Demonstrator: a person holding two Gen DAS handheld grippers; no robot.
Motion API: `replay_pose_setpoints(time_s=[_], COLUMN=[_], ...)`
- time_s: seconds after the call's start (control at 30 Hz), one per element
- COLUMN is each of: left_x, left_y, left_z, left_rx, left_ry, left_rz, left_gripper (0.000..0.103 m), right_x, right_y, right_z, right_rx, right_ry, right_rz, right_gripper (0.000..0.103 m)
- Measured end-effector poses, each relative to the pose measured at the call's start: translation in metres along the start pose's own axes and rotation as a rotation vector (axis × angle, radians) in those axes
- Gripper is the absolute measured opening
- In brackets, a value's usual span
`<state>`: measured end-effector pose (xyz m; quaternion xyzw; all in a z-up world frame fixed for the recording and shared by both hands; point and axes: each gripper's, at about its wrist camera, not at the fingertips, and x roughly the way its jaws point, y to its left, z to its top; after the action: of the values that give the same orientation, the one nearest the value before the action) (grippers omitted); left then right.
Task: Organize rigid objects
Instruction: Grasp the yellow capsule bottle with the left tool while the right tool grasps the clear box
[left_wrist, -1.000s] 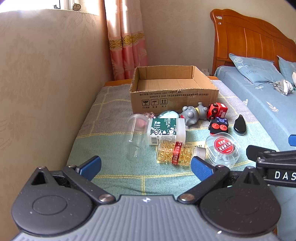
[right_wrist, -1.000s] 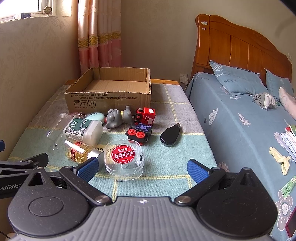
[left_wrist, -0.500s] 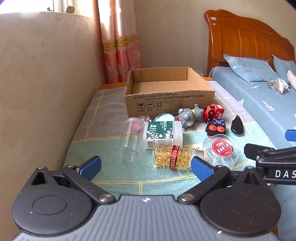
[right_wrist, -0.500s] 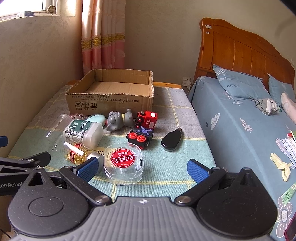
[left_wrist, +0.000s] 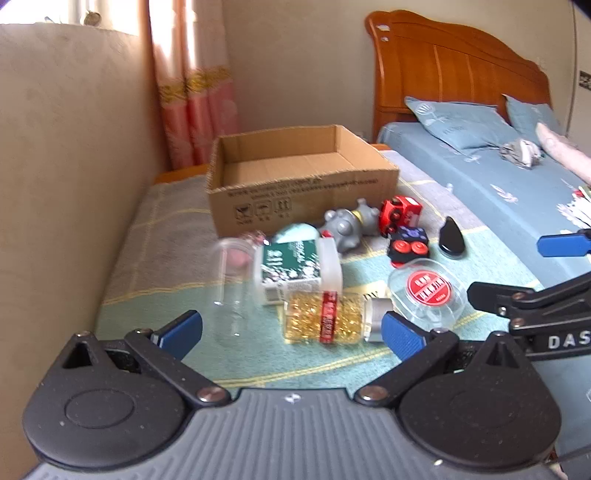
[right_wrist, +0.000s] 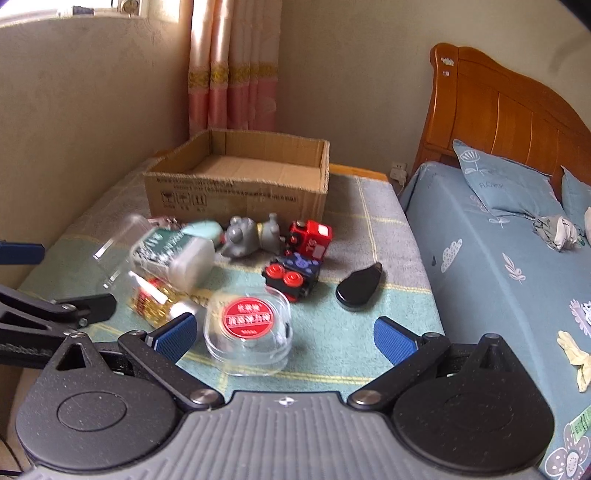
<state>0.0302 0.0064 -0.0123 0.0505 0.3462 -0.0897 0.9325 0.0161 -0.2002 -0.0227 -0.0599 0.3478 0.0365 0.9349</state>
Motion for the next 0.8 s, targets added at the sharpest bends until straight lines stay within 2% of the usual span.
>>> replay_pose_setpoints(time_s=[0.1,0.3,0.47,0.8], left_x=[0.009,0.026,0.038,0.065], left_y=[0.002,-0.001,-0.004,-0.011], left_z=[-0.005,-0.011,-0.011,-0.006], left_rx=[0.002,0.037,0.046,0.072], left_ry=[0.017,0.046,0.055,0.095], left_rz=[-0.044,-0.072,-0.108,-0.096], left_gripper=[0.102,0.102,0.102,0.102], right_x=[0.019,0.053,0.067,0.077], right_y=[-0.007,-0.014,-0.009,-0.013], right_z=[-0.009,-0.034,-0.043,-0.046], right_rx=[0.0,-0.022,-0.076,-0.087], right_ry=[0.055,0.121,0.116,0.063], right_rz=[-0.002,0.044,0.116,0.186], right_gripper=[0.103,0.103,0.103,0.103])
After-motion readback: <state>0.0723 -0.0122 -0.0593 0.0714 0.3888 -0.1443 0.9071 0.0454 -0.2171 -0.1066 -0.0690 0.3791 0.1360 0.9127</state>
